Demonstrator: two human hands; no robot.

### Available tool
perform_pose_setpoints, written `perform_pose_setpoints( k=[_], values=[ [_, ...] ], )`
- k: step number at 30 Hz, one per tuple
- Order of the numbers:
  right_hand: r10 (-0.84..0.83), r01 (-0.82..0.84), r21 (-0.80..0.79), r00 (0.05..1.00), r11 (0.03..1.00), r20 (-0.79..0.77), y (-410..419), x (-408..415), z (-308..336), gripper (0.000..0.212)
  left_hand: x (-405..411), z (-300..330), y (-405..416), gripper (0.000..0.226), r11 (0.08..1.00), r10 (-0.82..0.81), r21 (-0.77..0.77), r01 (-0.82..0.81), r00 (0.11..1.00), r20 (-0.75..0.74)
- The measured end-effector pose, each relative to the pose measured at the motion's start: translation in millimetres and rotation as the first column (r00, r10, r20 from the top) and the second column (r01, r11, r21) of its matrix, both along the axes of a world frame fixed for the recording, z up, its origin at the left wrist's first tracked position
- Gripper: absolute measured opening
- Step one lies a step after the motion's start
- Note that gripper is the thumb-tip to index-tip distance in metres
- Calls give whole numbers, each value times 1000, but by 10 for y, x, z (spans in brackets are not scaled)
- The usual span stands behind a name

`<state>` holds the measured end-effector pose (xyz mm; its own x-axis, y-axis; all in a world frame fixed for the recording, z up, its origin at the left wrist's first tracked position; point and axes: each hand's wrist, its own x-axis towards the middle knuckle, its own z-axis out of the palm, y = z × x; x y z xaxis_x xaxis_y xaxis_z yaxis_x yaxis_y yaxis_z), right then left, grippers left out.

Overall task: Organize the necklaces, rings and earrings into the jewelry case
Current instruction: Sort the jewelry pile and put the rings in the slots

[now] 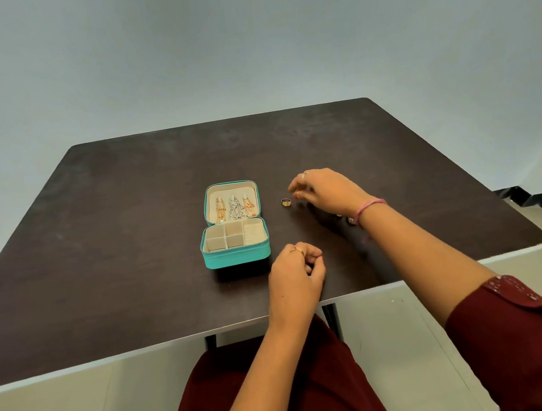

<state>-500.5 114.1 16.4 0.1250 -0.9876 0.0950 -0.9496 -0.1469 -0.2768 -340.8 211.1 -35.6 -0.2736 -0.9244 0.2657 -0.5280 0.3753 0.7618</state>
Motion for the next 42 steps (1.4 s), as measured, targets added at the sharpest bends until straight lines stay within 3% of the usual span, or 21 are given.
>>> perform_pose_setpoints(
  k=[4, 7, 12, 15, 20, 30, 36, 38, 42],
  values=[
    [-84, 110, -210, 988, 971, 129, 339, -289, -27, 19, 13, 15, 8, 7, 999, -45, 5, 45, 998, 38],
    [-137, 220, -279, 948, 935, 289, 729, -546, -70, 17, -9, 17, 15, 11, 998, -62, -20, 66, 988, 143],
    [-265, 322, -97, 888, 942, 376, 1280, -935, -290, 24, -225, 64, 5, 21, 993, -119, 34, 115, 964, 239],
    [-277, 341, -78, 861, 937, 427, 1328, -923, -349, 29, -457, 105, -65, 32, 987, -158, 27, 158, 935, 317],
    [-278, 319, -122, 922, 940, 268, 1129, -768, -370, 23, -696, 124, -259, 43, 993, -96, -18, 113, 907, 409],
    [-223, 227, -3, 960, 974, 167, 961, -859, -277, 25, -730, 92, -294, 45, 989, -62, -97, 115, 899, 433],
    [-212, 211, -30, 976, 977, -46, 904, -799, -144, 20, -728, 72, -291, 46, 989, -63, -92, 113, 900, 431],
    [-221, 220, -37, 975, 975, -24, 887, -809, -114, 18, -721, 82, -284, 47, 991, -69, -78, 112, 905, 419],
    [-240, 246, -4, 951, 969, 196, 862, -860, -33, 12, -706, 103, -279, 50, 992, -82, -59, 114, 916, 392]
  ],
)
